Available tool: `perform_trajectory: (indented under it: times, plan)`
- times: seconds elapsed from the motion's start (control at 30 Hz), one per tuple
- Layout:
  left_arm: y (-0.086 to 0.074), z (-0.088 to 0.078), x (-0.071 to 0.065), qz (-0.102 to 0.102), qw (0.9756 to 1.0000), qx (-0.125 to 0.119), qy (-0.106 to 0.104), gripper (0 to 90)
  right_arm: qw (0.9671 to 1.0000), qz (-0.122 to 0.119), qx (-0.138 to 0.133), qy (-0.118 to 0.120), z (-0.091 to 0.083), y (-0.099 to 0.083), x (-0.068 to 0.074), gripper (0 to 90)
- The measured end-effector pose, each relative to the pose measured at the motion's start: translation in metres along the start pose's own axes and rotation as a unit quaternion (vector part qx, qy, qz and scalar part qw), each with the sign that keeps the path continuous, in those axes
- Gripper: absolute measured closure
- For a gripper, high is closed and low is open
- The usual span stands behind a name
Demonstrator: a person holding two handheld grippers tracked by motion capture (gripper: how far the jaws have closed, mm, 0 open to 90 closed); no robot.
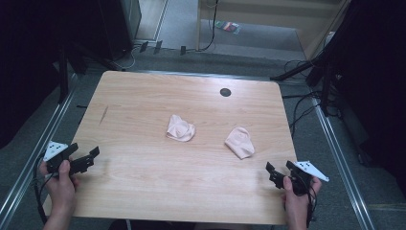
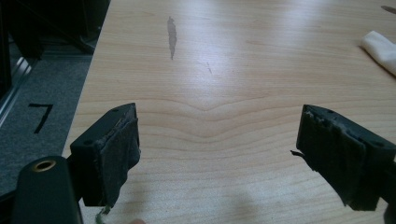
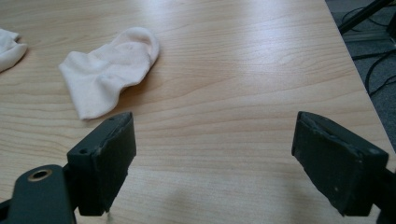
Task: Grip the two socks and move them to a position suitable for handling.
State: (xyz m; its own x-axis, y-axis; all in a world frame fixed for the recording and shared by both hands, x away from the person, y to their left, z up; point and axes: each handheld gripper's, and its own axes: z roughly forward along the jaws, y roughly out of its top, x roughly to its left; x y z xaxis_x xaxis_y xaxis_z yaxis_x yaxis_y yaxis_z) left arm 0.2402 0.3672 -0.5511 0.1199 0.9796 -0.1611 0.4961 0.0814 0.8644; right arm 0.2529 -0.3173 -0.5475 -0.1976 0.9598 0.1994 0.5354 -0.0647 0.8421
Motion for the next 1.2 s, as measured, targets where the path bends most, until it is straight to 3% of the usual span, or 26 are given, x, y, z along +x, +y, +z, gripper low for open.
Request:
perform_trajectory:
  times: [0.3, 0.63, 0.73, 0.87, 1.13, 1.2]
  plan:
    - [0.000, 0.000, 0.001, -0.001, 1.0000, -0.002, -0.002, 13.8, 0.9999, -0.015, 0.000, -0.004, -0.001, 0.000, 0.004, 13.7]
    - [-0.001, -0.001, 0.002, -0.003, 0.9999, -0.007, -0.009, 13.9, 0.9998, -0.005, -0.019, -0.001, -0.006, 0.008, 0.009, 13.7]
    - [0.000, -0.001, 0.001, -0.002, 1.0000, -0.004, -0.007, 13.9, 0.9993, 0.016, -0.030, 0.018, -0.008, 0.014, 0.011, 13.3]
    - [0.000, -0.001, 0.000, -0.001, 1.0000, -0.003, -0.006, 13.9, 0.9985, 0.011, -0.046, 0.026, -0.011, 0.026, 0.023, 13.3]
    - [-0.001, -0.001, 0.001, -0.001, 1.0000, -0.005, -0.008, 13.9, 0.9973, -0.031, -0.042, 0.052, -0.002, 0.050, 0.055, 13.4]
    - [-0.001, -0.001, 0.001, -0.001, 0.9999, -0.007, -0.008, 13.9, 0.9973, -0.030, -0.042, 0.052, 0.003, 0.055, 0.061, 14.9]
